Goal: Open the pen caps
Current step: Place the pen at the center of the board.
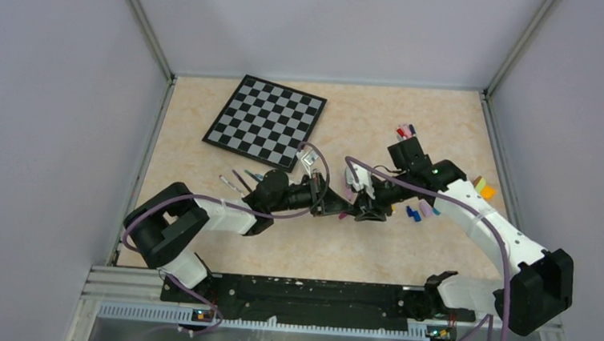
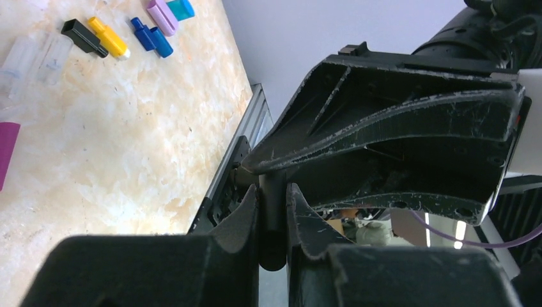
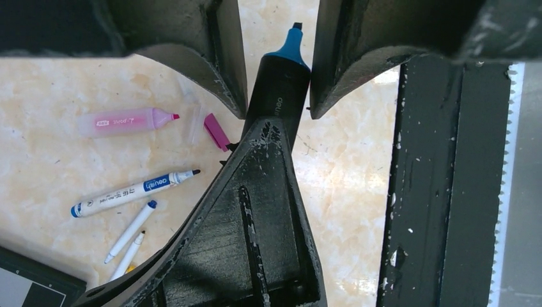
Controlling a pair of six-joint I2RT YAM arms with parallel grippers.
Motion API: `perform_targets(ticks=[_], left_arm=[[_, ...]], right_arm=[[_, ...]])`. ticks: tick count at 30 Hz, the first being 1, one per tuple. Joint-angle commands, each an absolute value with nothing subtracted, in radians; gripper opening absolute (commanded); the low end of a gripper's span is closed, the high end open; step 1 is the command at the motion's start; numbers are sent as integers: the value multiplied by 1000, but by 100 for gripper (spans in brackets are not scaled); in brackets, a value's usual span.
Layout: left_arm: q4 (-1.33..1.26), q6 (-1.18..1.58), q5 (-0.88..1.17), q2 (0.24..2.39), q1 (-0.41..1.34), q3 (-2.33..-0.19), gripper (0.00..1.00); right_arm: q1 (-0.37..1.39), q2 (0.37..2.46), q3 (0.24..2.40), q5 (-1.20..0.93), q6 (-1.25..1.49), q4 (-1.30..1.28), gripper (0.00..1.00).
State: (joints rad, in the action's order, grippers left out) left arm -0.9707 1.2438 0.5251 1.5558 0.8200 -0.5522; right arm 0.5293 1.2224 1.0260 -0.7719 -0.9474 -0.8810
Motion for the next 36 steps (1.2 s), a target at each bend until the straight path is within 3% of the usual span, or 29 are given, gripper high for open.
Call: perform_targets(ticks=[1,7,12,15,23,33,36], left_arm=[[-1099,1311,494,1569,830,-538,0],[-1120,1327,483,1571,832,-529,0],[-1129,1328,487,1573,831,-526,2],[-1144,1334,493,1577,831,-525,9],[-1150,1329,493,1561,830,-509,35],[-1092,1290,479,1521,830,-500,53],[-1047,1263,467,1503,829,-500,65]], right_arm=[[557,1237,1040,-745,-926,-841,37],[579,1245,1034,-704,-917,-831,29],[580,1250,1043,-701,-899,-828,8],[580,1252,1045,-702,-886,-826,0],[578,1250,1061,-693,-836,-820,0],[524,1240,1063,-782,-802,-821,0],[509,1234,1058,-801,-799,-822,0]])
